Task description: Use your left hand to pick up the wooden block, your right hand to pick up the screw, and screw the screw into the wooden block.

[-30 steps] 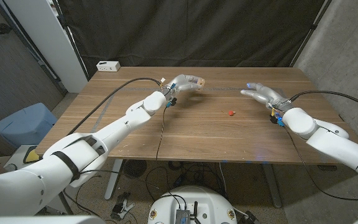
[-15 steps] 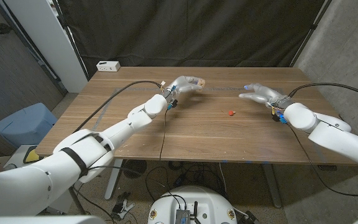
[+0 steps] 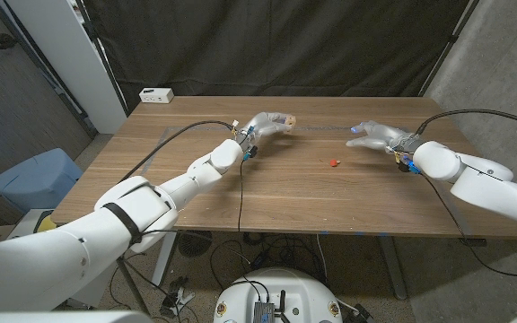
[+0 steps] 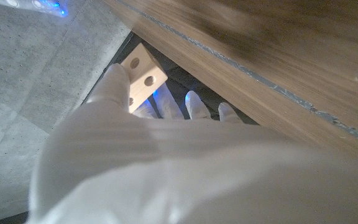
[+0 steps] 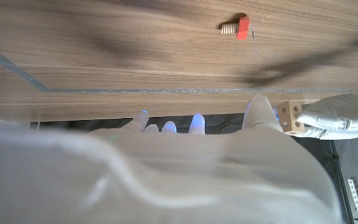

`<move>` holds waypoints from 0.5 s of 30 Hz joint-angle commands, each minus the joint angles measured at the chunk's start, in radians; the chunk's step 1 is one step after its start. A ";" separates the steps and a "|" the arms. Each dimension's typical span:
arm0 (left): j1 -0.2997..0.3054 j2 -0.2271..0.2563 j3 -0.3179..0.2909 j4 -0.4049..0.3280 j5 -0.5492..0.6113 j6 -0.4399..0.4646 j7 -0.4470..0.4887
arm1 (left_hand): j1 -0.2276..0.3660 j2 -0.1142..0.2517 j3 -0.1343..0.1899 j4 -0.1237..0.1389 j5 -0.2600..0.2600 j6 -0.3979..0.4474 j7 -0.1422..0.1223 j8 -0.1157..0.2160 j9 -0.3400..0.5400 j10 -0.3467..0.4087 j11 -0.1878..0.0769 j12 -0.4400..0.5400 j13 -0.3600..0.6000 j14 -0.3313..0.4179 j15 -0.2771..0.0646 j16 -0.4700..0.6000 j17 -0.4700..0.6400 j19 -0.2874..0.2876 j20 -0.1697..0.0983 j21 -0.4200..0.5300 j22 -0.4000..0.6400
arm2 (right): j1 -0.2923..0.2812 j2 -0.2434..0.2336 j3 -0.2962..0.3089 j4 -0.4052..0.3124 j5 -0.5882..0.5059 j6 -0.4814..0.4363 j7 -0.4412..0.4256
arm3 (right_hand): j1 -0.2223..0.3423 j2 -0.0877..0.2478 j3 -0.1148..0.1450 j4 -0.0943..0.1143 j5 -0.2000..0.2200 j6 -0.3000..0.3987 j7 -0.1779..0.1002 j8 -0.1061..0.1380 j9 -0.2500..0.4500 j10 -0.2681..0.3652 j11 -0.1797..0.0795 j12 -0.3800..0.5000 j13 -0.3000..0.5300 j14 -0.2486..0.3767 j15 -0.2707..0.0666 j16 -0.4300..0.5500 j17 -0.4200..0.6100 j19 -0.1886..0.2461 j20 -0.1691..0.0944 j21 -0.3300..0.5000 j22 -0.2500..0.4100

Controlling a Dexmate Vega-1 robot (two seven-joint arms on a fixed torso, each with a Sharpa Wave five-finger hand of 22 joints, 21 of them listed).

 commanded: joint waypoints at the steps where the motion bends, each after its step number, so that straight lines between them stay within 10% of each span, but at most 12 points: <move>1: -0.007 -0.006 0.013 0.011 -0.011 -0.003 -0.009 | 0.003 0.008 0.003 0.005 0.001 0.001 -0.003 0.005 0.002 -0.005 0.001 -0.002 0.001 0.000 -0.093 0.007 0.002 0.001 -0.001 0.006 0.003 | 0.061 -0.046 -0.041 -0.013 -0.090 0.014 0.123 | 0.021 -0.003 0.012 -0.001 -0.006 0.006 -0.015 0.009 0.003 -0.017 -0.004 0.000 0.005 -0.015 0.009 0.002 0.003 -0.001 0.001 -0.002 0.002; 15: 0.010 0.011 0.012 -0.041 -0.011 0.024 -0.014 | 0.003 0.013 0.004 0.005 0.003 -0.008 -0.003 0.000 0.001 -0.005 0.001 -0.001 -0.004 0.002 -0.088 0.007 0.002 0.005 -0.006 0.008 0.003 | 0.112 -0.025 -0.080 0.031 -0.245 0.151 0.144 | 0.056 -0.013 0.024 0.000 -0.015 -0.014 -0.018 -0.001 0.006 -0.044 -0.020 0.000 0.006 -0.006 0.010 0.010 0.004 0.018 0.006 0.006 0.002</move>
